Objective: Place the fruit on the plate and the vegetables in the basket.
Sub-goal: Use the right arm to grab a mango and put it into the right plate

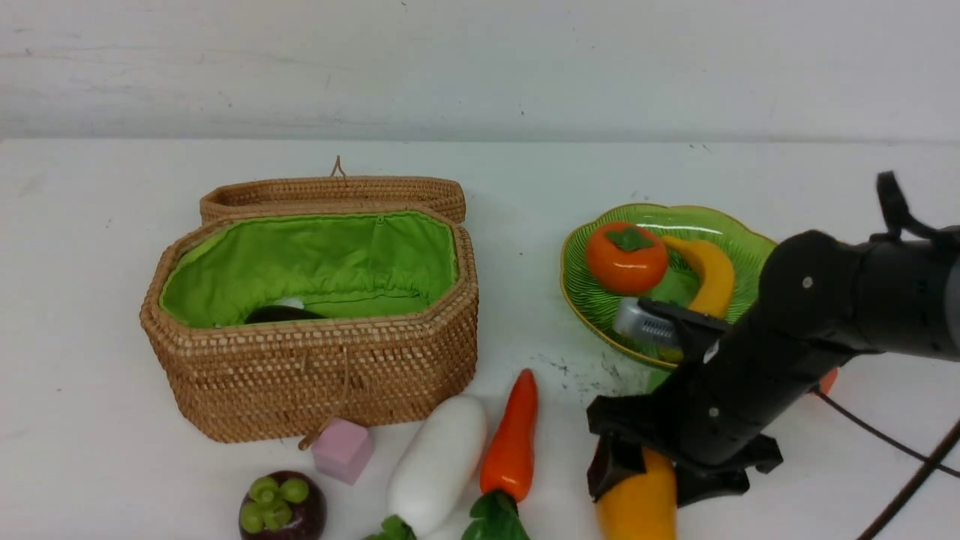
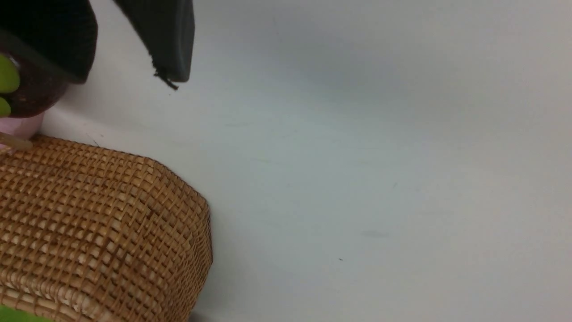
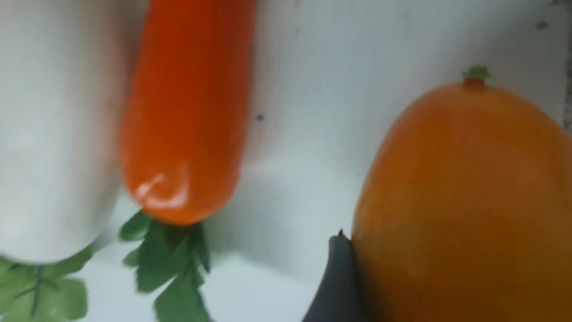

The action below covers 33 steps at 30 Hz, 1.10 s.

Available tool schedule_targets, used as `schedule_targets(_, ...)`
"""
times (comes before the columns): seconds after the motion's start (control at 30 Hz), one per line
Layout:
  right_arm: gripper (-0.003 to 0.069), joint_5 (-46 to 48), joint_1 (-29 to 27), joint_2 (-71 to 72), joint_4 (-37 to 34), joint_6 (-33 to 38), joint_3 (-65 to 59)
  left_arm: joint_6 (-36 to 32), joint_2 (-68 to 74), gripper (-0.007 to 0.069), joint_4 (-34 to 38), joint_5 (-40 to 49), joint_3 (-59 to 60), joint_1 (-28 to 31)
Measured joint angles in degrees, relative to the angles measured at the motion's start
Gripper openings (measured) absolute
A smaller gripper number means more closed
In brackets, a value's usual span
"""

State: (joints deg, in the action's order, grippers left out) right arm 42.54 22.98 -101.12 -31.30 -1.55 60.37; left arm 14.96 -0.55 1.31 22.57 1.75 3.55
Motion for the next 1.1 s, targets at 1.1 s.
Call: schedule_targets(1.1,0.0617,-13.04,-24.37,-8.78,1.48,10.29,16.61,0.0,0.0,0.0239,0.0,0.0,0.0,0.0)
